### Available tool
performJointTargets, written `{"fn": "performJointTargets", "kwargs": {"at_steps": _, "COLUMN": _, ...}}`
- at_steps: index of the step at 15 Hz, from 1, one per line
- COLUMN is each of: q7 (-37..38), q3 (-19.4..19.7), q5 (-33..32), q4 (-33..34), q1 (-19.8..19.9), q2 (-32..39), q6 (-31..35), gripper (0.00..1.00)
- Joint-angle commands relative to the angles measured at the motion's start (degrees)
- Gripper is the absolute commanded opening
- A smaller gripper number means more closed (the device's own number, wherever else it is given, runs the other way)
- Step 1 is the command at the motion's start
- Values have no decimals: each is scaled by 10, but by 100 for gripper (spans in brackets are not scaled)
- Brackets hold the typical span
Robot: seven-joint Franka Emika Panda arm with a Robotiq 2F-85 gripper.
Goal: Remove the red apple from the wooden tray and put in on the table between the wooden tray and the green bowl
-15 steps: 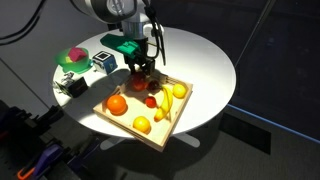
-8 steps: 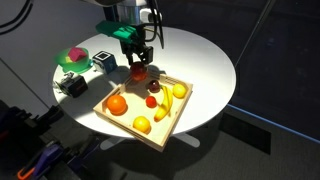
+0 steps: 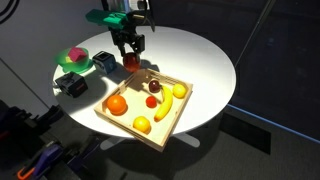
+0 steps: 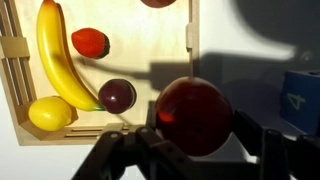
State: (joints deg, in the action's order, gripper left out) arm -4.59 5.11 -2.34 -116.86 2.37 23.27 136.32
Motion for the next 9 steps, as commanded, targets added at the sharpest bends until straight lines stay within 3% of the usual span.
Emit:
{"fn": "performJointTargets", "kwargs": {"at_steps": 1, "q7": 20, "q3": -7, "q5": -23, "q4": 0, "q1": -12, "q2": -16, "q6": -23, "gripper": 52}}
{"fn": "performJointTargets", "kwargs": {"at_steps": 9, "q7": 18, "q3": -21, "q5": -37, "q4": -4, "q1": -34, "q2": -16, "q6": -29, "gripper": 52}}
